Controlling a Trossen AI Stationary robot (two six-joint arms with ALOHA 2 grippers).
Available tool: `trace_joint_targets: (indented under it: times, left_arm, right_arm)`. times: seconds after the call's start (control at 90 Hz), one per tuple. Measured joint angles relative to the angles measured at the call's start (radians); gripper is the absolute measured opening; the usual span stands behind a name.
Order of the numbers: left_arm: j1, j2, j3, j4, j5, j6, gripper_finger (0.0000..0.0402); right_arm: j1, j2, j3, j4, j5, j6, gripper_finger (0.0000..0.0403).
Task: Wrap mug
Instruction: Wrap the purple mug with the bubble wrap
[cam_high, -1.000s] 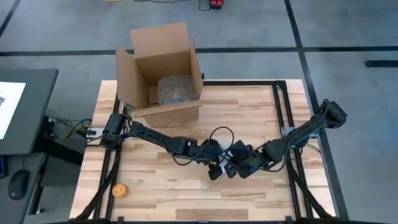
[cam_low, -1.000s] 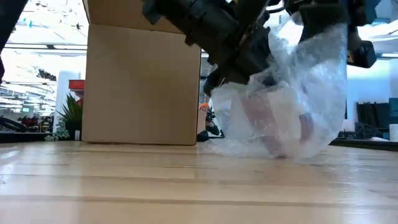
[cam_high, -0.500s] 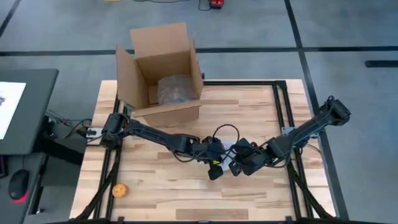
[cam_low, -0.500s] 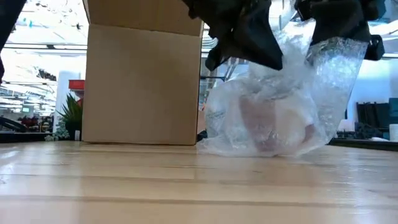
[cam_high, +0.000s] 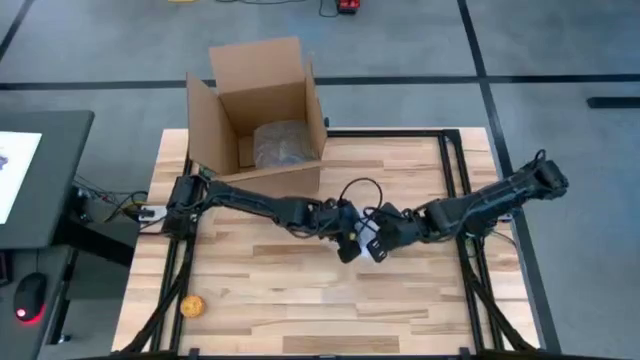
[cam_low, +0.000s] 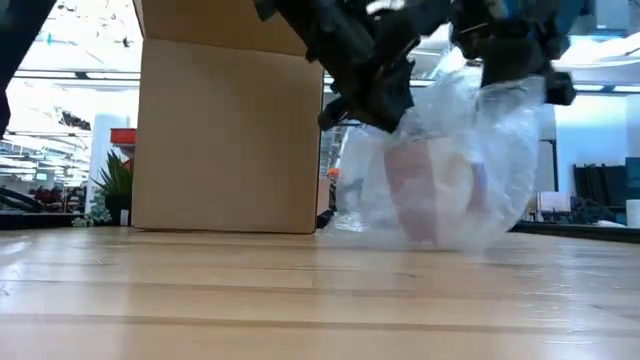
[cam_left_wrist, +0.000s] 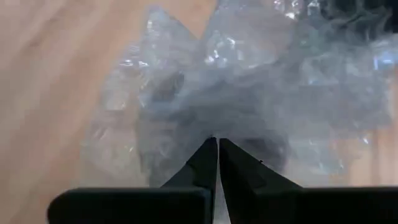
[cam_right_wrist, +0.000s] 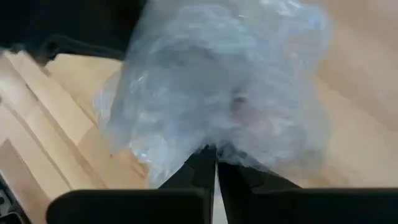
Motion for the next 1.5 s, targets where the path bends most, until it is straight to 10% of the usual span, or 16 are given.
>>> trace_joint_targets:
  times: [0.556,0.856,1.1,1.5]
  left_arm:
    - [0.009,0.067,-0.012,0.242,0.057,-0.016,0.0]
    - [0.025,0.054,-0.012,0.191,0.042,-0.034,0.0]
    - [0.024,0.054,-0.012,0.182,0.042,-0.008,0.0]
    - [-0.025,0.054,-0.092,0.19,0.037,0.006,0.0]
  right_arm:
    - [-0.239,-0.166,0.001,-0.213,-0.255,-0.213,0.0254]
    - [-0.271,-0.279,0.043,-0.182,-0.505,-0.18,0.0261]
    - [-0.344,-0.278,0.097,-0.177,-0.326,-0.137,0.026]
    - [-0.357,0.034,0.077,-0.09,-0.392,-0.292,0.026]
